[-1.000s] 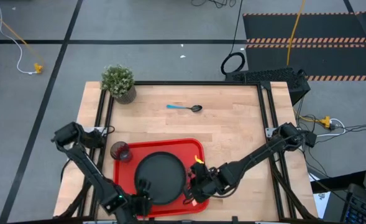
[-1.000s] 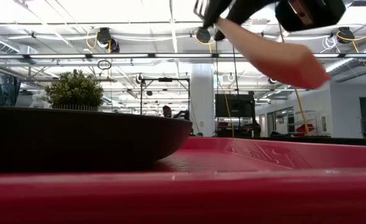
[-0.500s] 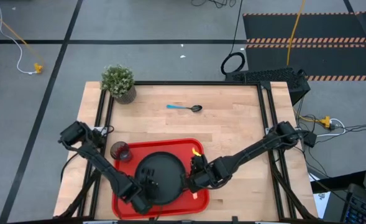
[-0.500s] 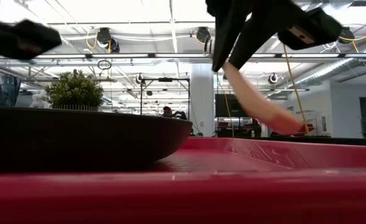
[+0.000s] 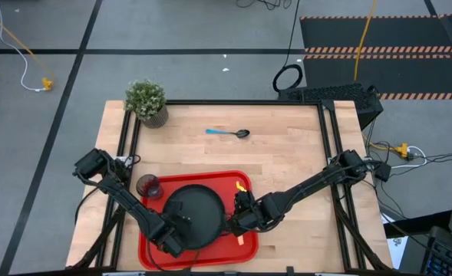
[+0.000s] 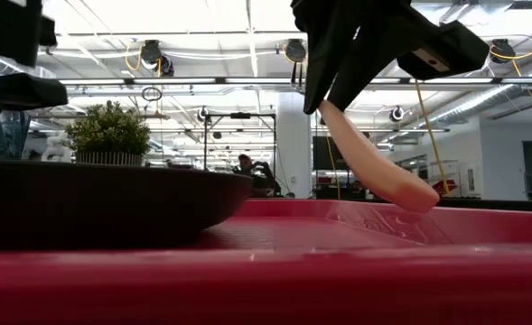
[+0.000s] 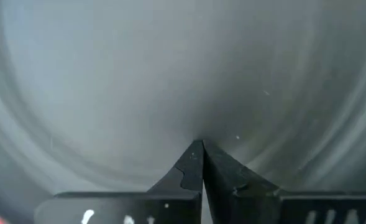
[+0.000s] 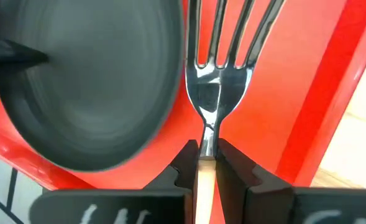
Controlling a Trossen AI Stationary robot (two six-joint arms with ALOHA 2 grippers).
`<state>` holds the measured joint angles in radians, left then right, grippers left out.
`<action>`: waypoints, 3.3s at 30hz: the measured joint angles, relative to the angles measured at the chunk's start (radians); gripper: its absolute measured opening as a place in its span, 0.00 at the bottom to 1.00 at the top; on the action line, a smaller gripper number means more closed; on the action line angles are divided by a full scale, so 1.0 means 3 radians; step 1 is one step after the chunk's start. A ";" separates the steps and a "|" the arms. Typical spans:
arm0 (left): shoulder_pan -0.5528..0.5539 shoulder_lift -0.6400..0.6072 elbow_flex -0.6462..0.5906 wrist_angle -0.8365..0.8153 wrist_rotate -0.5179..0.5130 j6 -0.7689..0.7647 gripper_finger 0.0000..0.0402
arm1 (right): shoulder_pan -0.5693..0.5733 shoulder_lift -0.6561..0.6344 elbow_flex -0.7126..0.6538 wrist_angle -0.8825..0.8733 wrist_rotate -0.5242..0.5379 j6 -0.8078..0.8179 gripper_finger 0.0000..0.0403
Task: Pick and place plate/cup/fork/spoon on tray
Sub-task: Put the orange fork on the red serving tray on the right side of the black plate, then put the blue spoon on red the serving tray on the right side of the orange fork
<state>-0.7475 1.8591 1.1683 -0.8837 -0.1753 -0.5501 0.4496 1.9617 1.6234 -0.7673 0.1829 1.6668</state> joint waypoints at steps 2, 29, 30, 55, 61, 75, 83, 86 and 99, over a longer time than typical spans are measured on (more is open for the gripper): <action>0.0000 0.0000 -0.0001 -0.0143 0.0003 -0.0124 0.04 | -0.0003 0.0011 -0.0001 -0.0001 -0.0005 0.0051 0.06; -0.0208 -0.0450 0.0305 0.0134 -0.0412 0.0275 0.02 | -0.0190 0.0331 -0.0001 0.0481 -0.0274 -0.0010 0.06; -0.0225 -0.0496 0.0305 0.0133 -0.0452 0.0280 0.01 | -0.0198 0.0336 -0.0001 0.0512 -0.0298 -0.0019 0.06; -0.0455 -0.0684 0.0304 0.0245 -0.0639 0.0257 0.06 | -0.0295 0.0333 -0.0001 0.0325 -0.0168 -0.0129 0.22; -0.0501 -0.0684 0.0304 0.0245 -0.0638 0.0245 0.06 | -0.0270 0.0333 -0.0001 0.0504 -0.0164 -0.0576 0.23; -0.0410 -0.0708 0.0300 0.0238 -0.1160 0.0508 0.06 | 0.0045 0.0308 -0.0002 0.0691 0.0238 -0.2544 0.23; 0.0125 -0.0903 0.0300 0.0187 -0.1453 0.0758 0.06 | 0.0056 0.0308 -0.0003 0.0547 0.1037 -0.3369 0.23; 0.0393 -0.1010 0.0300 0.0165 -0.1409 0.0874 0.06 | 0.0118 0.0286 -0.0003 0.0316 0.1067 -0.3299 0.23; 0.1762 -0.1052 0.0300 0.0718 -0.1202 0.1918 0.07 | 0.0800 0.0092 -0.0003 -0.0537 0.1571 -0.2594 0.23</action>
<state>-0.2188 1.5436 1.2583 -0.6682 -0.5358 0.0254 0.6897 1.9892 1.6226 -0.9284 0.6542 0.8886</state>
